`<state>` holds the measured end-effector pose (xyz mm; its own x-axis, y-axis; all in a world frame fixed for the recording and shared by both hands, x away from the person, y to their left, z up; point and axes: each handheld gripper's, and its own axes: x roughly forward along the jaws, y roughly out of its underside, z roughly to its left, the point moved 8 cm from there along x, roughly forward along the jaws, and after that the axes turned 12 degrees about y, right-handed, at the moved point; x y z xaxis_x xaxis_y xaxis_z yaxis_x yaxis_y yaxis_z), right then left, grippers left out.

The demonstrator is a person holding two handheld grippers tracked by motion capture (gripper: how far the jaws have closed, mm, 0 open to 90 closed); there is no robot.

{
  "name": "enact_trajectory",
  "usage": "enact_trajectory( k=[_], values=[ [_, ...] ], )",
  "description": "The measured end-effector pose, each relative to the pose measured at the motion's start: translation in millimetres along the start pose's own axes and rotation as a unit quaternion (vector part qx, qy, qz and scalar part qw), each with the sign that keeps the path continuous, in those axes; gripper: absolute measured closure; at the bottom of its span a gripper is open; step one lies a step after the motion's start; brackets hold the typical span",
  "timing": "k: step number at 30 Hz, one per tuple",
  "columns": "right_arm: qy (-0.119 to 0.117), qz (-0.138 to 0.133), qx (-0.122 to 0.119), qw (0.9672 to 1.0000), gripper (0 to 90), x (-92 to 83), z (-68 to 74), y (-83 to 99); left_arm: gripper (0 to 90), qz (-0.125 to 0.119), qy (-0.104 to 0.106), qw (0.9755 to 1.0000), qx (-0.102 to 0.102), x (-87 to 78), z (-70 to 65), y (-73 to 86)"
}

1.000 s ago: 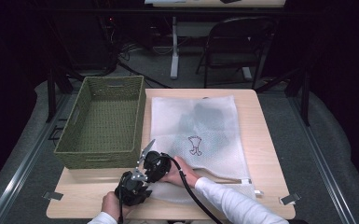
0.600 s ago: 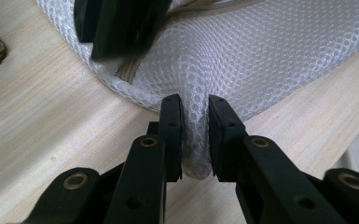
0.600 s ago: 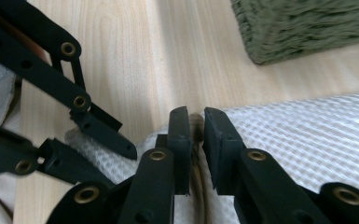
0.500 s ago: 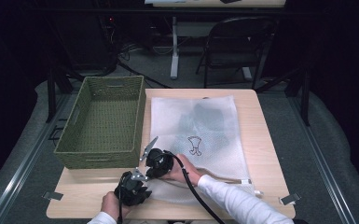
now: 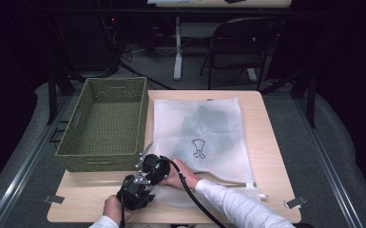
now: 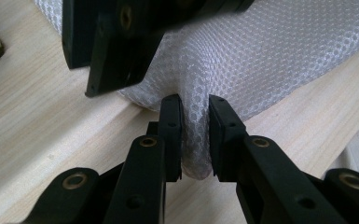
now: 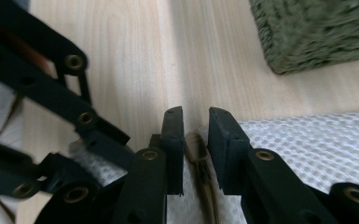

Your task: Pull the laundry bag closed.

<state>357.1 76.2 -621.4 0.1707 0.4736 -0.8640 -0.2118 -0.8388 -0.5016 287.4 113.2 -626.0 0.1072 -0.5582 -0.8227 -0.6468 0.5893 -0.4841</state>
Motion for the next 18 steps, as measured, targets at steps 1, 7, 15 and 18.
enact_trajectory(
  k=[1, 7, 15, 18],
  values=[
    [0.002, 0.006, -0.005, 1.0, 76.8, 2.6, -0.7, 0.8, 77.0, 0.0, 0.0, 1.0, 0.0, 0.0, 0.0, 0.0],
    [-0.001, 0.006, 0.005, 1.0, 80.9, -1.2, -4.9, 1.7, 77.0, -0.001, 0.005, 1.0, -0.002, 0.2, -0.6, 0.6],
    [0.006, -0.005, 0.01, 0.9999, 81.2, -14.8, -8.9, 3.0, 76.9, 0.0, 0.003, 1.0, -0.008, 0.7, -0.5, 1.0],
    [0.008, -0.008, 0.01, 0.9999, 81.3, -18.4, -10.2, 5.0, 76.7, 0.001, 0.002, 1.0, -0.006, 0.5, 0.6, 0.7]
  ],
)
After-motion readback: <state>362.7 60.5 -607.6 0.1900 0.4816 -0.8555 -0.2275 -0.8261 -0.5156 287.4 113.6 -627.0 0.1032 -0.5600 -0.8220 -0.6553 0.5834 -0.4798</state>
